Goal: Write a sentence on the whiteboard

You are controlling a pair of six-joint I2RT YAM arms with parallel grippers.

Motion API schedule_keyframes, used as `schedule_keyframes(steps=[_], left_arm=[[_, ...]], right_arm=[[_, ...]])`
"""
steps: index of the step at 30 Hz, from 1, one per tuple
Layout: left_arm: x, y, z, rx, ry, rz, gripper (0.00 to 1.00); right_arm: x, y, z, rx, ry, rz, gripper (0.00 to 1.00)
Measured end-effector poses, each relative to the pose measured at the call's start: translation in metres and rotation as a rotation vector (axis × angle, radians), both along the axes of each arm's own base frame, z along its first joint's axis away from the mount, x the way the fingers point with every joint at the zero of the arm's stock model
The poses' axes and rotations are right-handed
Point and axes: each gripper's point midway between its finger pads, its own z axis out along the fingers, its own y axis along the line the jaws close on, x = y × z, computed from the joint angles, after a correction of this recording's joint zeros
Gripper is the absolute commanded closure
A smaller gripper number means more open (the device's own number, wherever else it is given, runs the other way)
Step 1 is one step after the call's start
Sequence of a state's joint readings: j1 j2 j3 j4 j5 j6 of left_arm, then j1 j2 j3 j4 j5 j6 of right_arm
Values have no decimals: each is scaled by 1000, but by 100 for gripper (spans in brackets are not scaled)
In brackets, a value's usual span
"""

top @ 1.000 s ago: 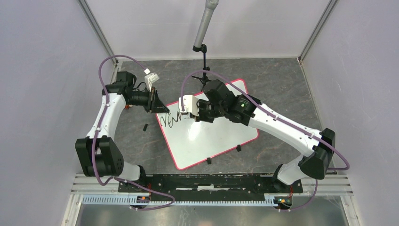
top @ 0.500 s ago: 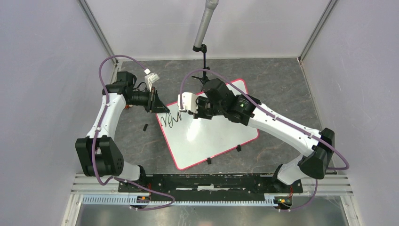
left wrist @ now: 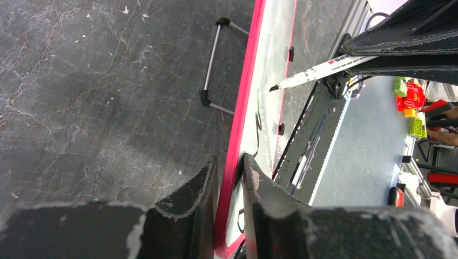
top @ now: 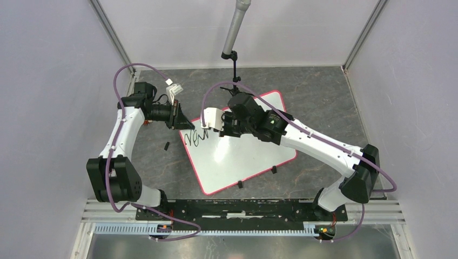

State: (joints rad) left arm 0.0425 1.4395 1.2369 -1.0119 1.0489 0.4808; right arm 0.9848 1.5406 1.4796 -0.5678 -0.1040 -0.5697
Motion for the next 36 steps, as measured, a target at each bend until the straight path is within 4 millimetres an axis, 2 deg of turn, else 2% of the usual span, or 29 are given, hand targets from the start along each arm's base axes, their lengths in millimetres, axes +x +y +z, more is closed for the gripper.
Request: schedule_keyframes(steps=[22, 36], left_arm=[[2, 0, -2, 2, -8, 0, 98], [2, 0, -2, 2, -11, 0, 97]], right_arm=[[14, -6, -4, -43, -57, -70, 100], [12, -8, -7, -48, -54, -66, 100]])
